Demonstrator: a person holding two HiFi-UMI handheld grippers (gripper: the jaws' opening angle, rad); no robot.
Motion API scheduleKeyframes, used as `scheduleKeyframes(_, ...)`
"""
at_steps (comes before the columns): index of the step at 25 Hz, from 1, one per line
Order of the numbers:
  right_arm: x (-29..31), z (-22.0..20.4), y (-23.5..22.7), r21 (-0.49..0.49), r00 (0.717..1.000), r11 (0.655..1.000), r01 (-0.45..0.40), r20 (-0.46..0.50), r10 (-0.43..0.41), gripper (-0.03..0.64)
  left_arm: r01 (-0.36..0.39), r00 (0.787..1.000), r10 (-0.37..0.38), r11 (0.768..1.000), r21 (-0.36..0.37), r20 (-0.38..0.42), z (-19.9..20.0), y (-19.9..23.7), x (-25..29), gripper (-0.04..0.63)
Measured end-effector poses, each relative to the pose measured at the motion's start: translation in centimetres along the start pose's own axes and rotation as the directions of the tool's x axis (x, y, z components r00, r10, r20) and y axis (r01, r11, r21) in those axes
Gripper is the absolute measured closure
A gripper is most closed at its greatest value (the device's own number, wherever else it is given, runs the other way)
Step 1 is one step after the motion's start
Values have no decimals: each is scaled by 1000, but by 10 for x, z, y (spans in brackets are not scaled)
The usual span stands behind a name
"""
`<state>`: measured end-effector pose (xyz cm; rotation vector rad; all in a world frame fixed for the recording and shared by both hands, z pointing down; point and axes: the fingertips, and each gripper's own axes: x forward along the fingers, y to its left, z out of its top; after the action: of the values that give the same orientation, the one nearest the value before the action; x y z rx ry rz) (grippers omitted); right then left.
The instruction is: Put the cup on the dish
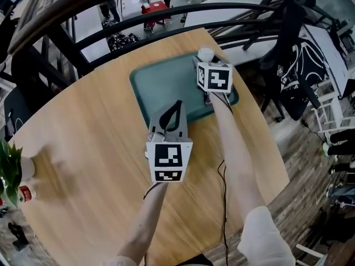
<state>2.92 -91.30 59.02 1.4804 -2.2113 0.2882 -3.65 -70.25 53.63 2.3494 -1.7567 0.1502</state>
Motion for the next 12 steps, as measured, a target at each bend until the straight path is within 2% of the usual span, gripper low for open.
scheduleKeyframes(12, -1, -6, -12, -14, 999, 1000, 5, -50, -6, 351, 1, 1000, -1, 1000, -2, -1, 2, -3, -5, 586)
